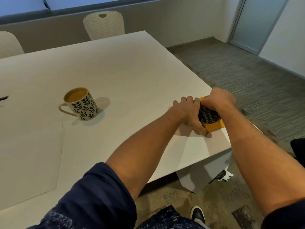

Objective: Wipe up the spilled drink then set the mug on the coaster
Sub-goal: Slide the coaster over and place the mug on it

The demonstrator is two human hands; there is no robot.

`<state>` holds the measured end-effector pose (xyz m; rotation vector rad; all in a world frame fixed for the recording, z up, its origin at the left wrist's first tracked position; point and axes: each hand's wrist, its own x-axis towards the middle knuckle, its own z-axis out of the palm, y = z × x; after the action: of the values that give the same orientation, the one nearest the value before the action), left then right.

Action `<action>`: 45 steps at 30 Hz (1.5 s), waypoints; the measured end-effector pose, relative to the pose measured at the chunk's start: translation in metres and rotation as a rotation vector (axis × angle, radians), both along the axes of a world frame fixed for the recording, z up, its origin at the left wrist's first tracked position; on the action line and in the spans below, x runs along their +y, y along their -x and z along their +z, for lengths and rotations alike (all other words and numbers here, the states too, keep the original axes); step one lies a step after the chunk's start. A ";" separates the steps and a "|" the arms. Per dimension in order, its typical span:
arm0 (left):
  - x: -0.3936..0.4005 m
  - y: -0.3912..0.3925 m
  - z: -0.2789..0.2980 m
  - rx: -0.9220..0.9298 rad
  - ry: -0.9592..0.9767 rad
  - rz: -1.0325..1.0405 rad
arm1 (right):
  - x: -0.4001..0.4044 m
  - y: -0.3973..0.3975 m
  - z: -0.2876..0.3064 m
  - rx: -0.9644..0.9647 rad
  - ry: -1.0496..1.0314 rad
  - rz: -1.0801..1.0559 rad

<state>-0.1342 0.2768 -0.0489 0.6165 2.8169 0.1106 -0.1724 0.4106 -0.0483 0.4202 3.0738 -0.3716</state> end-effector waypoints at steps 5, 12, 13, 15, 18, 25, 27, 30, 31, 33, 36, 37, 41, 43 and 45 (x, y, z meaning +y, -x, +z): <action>-0.006 -0.003 0.003 -0.001 -0.022 -0.004 | -0.002 -0.001 0.000 -0.041 0.041 0.015; -0.060 -0.014 0.014 0.034 -0.001 0.009 | -0.040 -0.008 0.007 0.033 0.092 0.132; -0.072 -0.018 0.016 0.038 0.001 0.016 | -0.049 -0.009 0.008 0.046 0.089 0.151; -0.098 -0.027 0.021 0.045 0.005 0.029 | -0.069 -0.012 0.011 0.074 0.074 0.195; -0.137 -0.042 0.024 0.057 0.024 0.058 | -0.099 -0.015 0.014 0.104 0.080 0.297; -0.198 -0.076 0.016 -0.016 0.047 0.171 | -0.150 -0.020 0.012 0.022 0.098 0.573; -0.208 -0.084 0.013 -0.030 0.061 0.187 | -0.156 -0.020 0.008 0.011 0.138 0.631; -0.218 -0.094 0.009 -0.019 0.067 0.201 | -0.161 -0.020 -0.002 0.007 0.216 0.699; -0.221 -0.096 0.008 -0.017 0.062 0.209 | -0.161 -0.020 -0.005 0.003 0.240 0.721; -0.224 -0.101 0.007 -0.023 0.041 0.227 | -0.161 -0.019 -0.008 0.000 0.260 0.762; -0.226 -0.106 0.006 -0.056 -0.014 0.252 | -0.159 -0.015 -0.010 -0.013 0.197 0.823; -0.226 -0.107 0.006 -0.070 -0.034 0.262 | -0.158 -0.013 -0.010 -0.023 0.175 0.841; -0.234 -0.110 0.008 -0.097 -0.095 0.311 | -0.152 -0.011 -0.006 -0.100 0.173 0.961; -0.240 -0.112 0.008 -0.093 -0.096 0.349 | -0.148 -0.014 -0.002 -0.199 0.193 1.018; -0.246 -0.114 0.008 -0.093 -0.087 0.368 | -0.144 -0.016 0.002 -0.291 0.159 1.063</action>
<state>-0.0206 0.0311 -0.0409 0.0996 2.8130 0.3221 -0.1560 0.2669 -0.0466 -1.0171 2.4780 -0.4232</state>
